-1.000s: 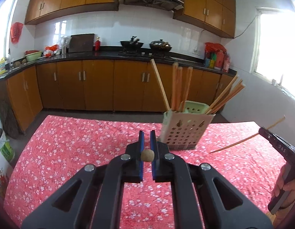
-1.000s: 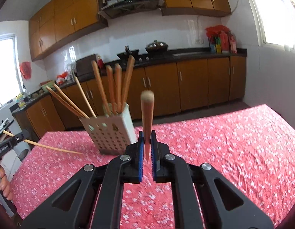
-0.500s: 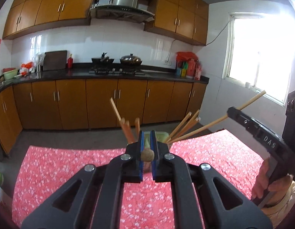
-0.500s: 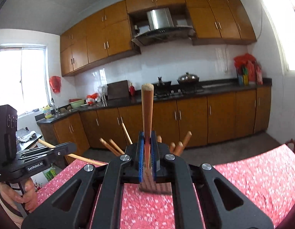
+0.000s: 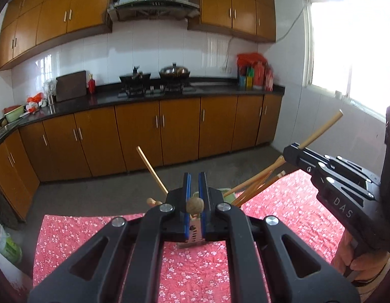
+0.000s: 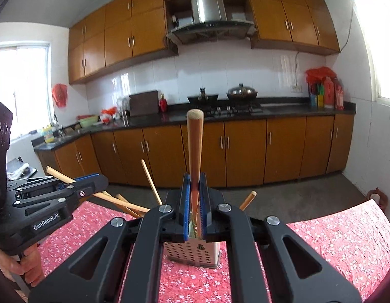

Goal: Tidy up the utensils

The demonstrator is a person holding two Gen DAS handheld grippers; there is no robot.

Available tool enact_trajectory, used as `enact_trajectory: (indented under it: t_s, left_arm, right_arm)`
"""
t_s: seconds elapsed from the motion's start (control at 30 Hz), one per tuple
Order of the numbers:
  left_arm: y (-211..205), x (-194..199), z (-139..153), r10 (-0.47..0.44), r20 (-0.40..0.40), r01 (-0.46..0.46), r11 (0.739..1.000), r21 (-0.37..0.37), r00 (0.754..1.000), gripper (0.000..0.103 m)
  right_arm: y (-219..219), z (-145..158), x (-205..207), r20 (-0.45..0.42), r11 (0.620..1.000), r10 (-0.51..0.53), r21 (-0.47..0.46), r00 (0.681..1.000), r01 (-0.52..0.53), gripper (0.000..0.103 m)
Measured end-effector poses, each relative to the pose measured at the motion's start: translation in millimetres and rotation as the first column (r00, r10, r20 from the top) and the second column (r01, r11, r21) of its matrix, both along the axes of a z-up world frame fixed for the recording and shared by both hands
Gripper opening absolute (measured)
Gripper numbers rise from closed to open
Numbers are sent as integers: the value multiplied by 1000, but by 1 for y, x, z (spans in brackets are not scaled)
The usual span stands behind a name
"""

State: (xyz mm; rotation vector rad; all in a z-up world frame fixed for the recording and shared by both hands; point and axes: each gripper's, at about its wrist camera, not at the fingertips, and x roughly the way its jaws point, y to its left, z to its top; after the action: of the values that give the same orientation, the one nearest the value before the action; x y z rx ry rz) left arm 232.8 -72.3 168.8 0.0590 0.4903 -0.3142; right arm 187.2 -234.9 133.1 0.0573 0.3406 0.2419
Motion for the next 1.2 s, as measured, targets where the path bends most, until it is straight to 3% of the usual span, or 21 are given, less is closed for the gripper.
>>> enact_trajectory:
  t_s: [0.3,0.33,0.43,0.6,0.7,0.77,0.8,0.87,0.93,1.03,1.2]
  left_arm:
    - [-4,24,-19,15,-46,-14,1000,18,999,9]
    - [-4,25,-18,15,-42,-15,1000,13,999,12]
    - [0,20,-15,27,-20,-27,1000,-4,999,25]
    - [18,1,-6,61,19,-60,997,-57,998,37]
    - [34,-19,-6,94,50,-89,993,-82,994,46]
    - [42,-35,-10,115,69,-108,990,-88,991,56]
    - [48,-45,-14,128,81,-120,989,-89,988,64]
    - [54,-64,-23,147,103,-139,987,-80,984,80]
    - [60,-83,-34,173,130,-166,984,-68,976,98]
    - [67,-113,-54,203,167,-197,979,-52,965,99]
    - [70,-143,-91,249,158,-249,968,-17,956,99]
  right_arm:
    - [12,-10,10,-40,999,8,-37,999,-10,8]
    - [12,-9,10,-38,999,9,-34,999,-10,11]
    - [7,-5,3,-13,1000,-1,-17,1000,1,34]
    - [-2,6,-17,40,1000,-18,8,999,17,38]
    - [-9,6,-40,76,999,-35,20,997,34,56]
    - [-11,1,-52,89,999,-50,13,995,49,70]
    - [-12,-1,-57,90,999,-53,11,995,52,74]
    - [-12,-13,-70,90,998,-60,5,994,60,92]
    - [-9,-25,-82,96,997,-77,-16,992,79,97]
    - [0,-47,-102,116,991,-105,-76,988,114,101]
    - [13,-78,-121,116,976,-125,-162,985,143,101]
